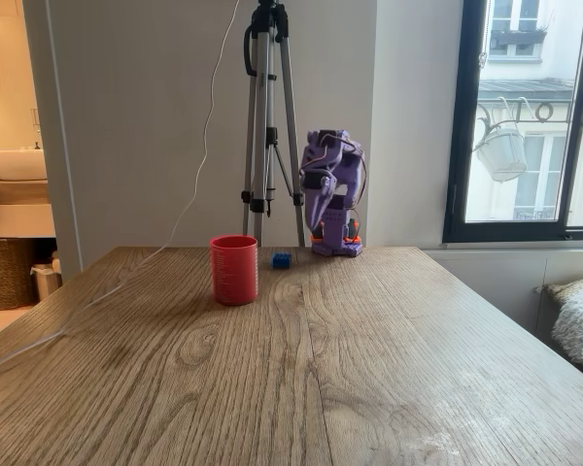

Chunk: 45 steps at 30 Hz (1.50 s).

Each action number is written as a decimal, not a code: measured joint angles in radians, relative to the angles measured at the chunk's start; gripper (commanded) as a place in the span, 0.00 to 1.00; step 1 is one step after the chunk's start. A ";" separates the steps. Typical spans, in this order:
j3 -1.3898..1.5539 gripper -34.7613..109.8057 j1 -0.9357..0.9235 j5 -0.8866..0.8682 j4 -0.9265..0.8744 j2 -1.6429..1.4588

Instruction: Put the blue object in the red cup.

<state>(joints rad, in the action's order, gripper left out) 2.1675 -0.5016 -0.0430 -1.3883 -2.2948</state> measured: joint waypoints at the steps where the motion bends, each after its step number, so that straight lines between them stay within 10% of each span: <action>1: -0.066 0.25 -0.031 -0.051 -0.052 0.071; 17: -0.442 0.25 -0.321 -0.693 -0.298 0.520; 45: -0.081 0.25 -0.262 -0.660 -0.018 0.385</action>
<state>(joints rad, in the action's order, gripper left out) 2.0862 -0.7639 -0.7026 -1.4067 -1.9098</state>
